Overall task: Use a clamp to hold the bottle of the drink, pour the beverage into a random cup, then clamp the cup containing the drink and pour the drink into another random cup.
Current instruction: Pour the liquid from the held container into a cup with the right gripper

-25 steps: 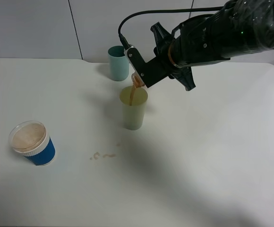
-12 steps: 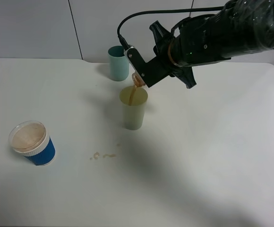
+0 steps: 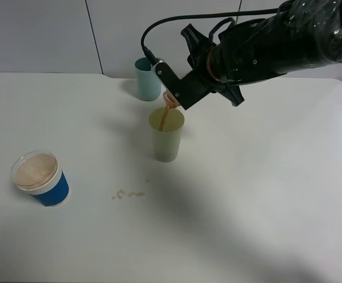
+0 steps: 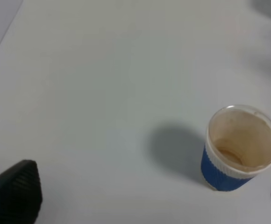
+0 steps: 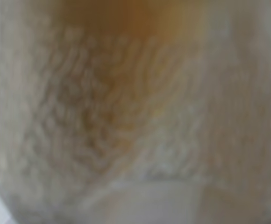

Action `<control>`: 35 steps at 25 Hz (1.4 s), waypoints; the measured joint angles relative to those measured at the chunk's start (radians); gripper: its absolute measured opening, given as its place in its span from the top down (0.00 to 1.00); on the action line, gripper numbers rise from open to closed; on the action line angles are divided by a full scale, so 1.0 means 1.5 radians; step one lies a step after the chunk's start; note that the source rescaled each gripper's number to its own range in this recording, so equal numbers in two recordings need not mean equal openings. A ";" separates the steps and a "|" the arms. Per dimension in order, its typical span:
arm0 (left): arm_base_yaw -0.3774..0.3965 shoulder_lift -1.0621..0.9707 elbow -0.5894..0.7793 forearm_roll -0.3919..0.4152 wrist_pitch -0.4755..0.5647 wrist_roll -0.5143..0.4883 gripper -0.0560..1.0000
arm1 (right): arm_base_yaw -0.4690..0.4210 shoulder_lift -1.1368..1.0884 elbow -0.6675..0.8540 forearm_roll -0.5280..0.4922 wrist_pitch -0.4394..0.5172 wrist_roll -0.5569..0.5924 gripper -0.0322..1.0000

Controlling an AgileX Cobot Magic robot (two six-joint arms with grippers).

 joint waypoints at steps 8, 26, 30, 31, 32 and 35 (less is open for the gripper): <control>0.000 0.000 0.000 0.000 0.000 0.000 0.00 | 0.001 0.000 -0.002 -0.013 0.003 0.003 0.97; 0.000 0.000 0.000 0.000 0.000 0.000 0.00 | 0.010 0.000 -0.002 -0.108 0.026 0.030 0.97; 0.000 0.000 0.000 0.000 0.000 0.000 0.00 | 0.018 0.000 -0.002 -0.138 0.027 0.048 0.97; 0.000 0.000 0.000 0.000 0.000 0.000 0.00 | 0.019 0.000 -0.002 -0.145 0.027 0.052 0.97; 0.000 0.000 0.000 0.000 0.000 0.000 0.00 | 0.019 0.000 -0.002 -0.152 0.026 0.055 0.97; 0.000 0.000 0.000 0.000 0.000 0.000 0.00 | 0.019 0.000 -0.002 -0.167 0.026 0.061 0.97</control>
